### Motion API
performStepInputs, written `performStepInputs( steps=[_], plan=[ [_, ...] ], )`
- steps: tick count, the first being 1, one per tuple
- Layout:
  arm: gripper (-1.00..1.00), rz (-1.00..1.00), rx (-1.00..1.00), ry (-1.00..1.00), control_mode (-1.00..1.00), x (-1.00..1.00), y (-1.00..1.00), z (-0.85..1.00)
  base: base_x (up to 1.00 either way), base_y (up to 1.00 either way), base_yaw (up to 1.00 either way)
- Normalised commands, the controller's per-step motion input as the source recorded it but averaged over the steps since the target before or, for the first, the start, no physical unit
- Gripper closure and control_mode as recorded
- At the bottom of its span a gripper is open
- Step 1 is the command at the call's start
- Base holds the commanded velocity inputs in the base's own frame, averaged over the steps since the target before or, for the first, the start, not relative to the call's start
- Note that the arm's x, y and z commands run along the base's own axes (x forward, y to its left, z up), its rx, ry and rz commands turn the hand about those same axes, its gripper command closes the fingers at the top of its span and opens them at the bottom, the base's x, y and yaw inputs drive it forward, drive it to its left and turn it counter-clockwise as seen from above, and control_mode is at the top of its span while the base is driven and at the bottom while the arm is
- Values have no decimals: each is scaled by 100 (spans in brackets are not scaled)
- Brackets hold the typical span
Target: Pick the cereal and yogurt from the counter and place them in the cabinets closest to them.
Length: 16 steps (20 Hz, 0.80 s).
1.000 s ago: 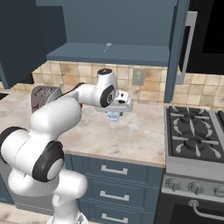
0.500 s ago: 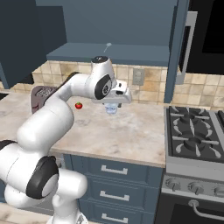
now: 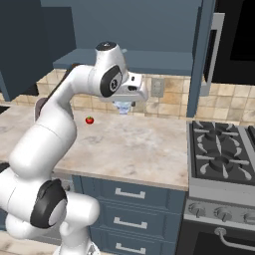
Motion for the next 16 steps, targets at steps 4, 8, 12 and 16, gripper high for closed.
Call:
performStepInputs(
  steps=[4, 8, 12, 16],
  plan=[
    [100, 0, 0, -4, -100, -11, 8, 73, 0, 0, 0],
    [100, 0, 0, -6, -100, -16, 6, 72, 0, 0, 0],
    [100, 0, 0, -9, -100, -20, 5, 70, 0, 0, 0],
    [100, 3, -1, -21, -100, -28, 9, 48, 0, 0, 0]
  ],
)
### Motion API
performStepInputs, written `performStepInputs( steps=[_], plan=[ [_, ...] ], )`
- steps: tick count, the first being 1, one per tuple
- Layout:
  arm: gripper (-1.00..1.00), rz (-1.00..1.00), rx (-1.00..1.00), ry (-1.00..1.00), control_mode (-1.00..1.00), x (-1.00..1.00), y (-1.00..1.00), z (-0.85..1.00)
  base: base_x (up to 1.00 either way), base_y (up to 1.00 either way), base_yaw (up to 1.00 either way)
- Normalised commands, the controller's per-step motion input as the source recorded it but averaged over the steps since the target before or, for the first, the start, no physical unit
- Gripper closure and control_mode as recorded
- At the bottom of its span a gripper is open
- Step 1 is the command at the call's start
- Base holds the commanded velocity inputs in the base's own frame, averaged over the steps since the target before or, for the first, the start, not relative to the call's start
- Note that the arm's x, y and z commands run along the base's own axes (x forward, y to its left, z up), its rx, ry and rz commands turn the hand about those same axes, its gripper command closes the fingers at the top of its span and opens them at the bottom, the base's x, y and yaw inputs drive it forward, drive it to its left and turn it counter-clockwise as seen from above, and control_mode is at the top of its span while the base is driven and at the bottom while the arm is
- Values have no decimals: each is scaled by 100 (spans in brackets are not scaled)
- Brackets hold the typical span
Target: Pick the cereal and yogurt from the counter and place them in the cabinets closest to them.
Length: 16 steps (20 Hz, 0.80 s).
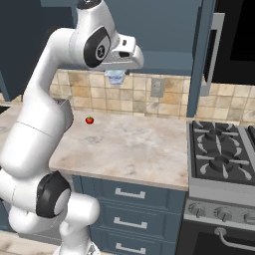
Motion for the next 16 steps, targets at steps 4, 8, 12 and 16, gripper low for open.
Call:
performStepInputs(
  steps=[4, 8, 12, 16],
  plan=[
    [100, 0, -1, -8, -100, -3, 1, 4, 0, 0, 0],
    [100, 0, -2, -18, -100, -4, 10, 6, 0, 0, 0],
    [100, -2, -4, -21, -100, 0, 22, 10, 0, 0, 0],
    [100, -7, -7, -20, -100, 3, 30, 6, 0, 0, 0]
  ],
)
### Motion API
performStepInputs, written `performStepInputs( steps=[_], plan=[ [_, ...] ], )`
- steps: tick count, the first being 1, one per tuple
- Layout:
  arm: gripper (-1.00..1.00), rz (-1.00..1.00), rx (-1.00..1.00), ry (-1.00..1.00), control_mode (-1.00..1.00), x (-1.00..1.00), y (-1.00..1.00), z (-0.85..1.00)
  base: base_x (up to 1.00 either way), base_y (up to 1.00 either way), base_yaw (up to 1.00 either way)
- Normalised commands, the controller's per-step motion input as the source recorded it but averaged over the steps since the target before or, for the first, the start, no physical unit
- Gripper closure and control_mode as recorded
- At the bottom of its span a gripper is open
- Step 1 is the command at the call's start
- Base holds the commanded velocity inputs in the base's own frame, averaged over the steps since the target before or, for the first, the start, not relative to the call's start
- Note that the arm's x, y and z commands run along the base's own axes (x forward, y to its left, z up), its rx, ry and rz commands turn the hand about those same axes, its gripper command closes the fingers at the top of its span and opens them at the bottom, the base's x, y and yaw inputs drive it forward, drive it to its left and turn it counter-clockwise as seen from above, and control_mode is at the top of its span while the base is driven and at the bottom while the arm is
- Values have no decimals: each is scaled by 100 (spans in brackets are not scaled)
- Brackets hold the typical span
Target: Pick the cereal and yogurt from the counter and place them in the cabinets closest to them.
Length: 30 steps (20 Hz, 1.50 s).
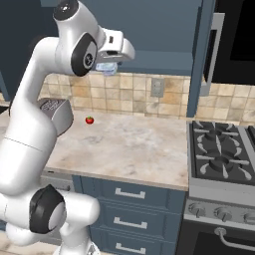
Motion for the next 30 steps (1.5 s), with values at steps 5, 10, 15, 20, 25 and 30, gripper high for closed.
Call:
performStepInputs(
  steps=[5, 10, 15, 20, 25, 30],
  plan=[
    [100, -7, -7, -15, -100, 11, 23, 0, 0, 0, 0],
    [100, 0, -1, -1, -100, 0, 1, 0, 0, 0, 0],
    [100, 0, 0, 0, -100, 9, 0, 0, 0, 0, 0],
    [100, -1, 0, 2, -100, 27, 0, 0, 0, 0, 0],
    [100, -2, 1, 7, -100, 32, 0, 0, 0, 0, 0],
    [100, -3, 4, 5, -100, 32, 0, 8, 0, 0, 0]
  ],
)
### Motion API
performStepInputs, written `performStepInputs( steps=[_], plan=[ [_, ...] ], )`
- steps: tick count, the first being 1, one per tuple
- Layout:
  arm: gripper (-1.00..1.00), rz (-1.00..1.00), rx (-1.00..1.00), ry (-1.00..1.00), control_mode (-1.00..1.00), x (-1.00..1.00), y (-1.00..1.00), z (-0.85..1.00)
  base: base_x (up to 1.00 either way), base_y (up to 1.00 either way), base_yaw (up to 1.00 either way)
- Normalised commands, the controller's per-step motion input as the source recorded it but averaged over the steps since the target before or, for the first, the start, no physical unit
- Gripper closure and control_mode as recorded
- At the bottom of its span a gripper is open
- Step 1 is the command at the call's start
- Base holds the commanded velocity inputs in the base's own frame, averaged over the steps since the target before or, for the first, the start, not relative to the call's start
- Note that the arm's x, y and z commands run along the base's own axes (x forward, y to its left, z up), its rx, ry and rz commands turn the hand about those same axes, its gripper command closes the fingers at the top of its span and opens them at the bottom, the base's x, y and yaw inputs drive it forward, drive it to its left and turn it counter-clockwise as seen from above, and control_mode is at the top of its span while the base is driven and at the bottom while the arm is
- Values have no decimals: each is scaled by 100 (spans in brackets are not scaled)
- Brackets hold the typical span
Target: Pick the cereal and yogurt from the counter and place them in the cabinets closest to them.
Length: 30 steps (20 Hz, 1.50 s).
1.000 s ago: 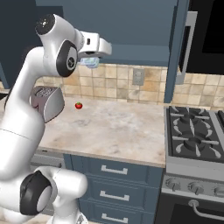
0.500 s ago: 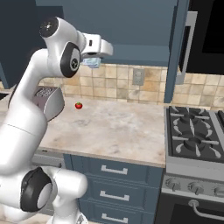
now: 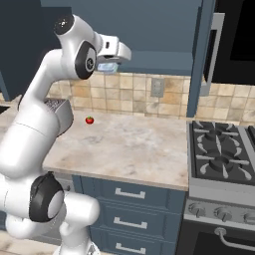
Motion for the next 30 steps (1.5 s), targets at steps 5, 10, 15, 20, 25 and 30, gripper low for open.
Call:
performStepInputs(
  steps=[5, 10, 15, 20, 25, 30],
  plan=[
    [100, -4, 6, 0, -100, 29, -2, 20, 0, 0, 0],
    [100, -2, 3, 0, -100, 24, -1, 12, 0, 0, 0],
    [100, 0, 0, 0, -100, 18, 0, 0, 0, 0, 0],
    [100, 0, 0, -1, -100, 5, 0, 0, 0, 0, 0],
    [100, 0, 0, 0, -100, 2, 0, 0, 0, 0, 0],
    [100, 0, 0, 0, -100, 13, 0, -8, 0, 0, 0]
  ],
)
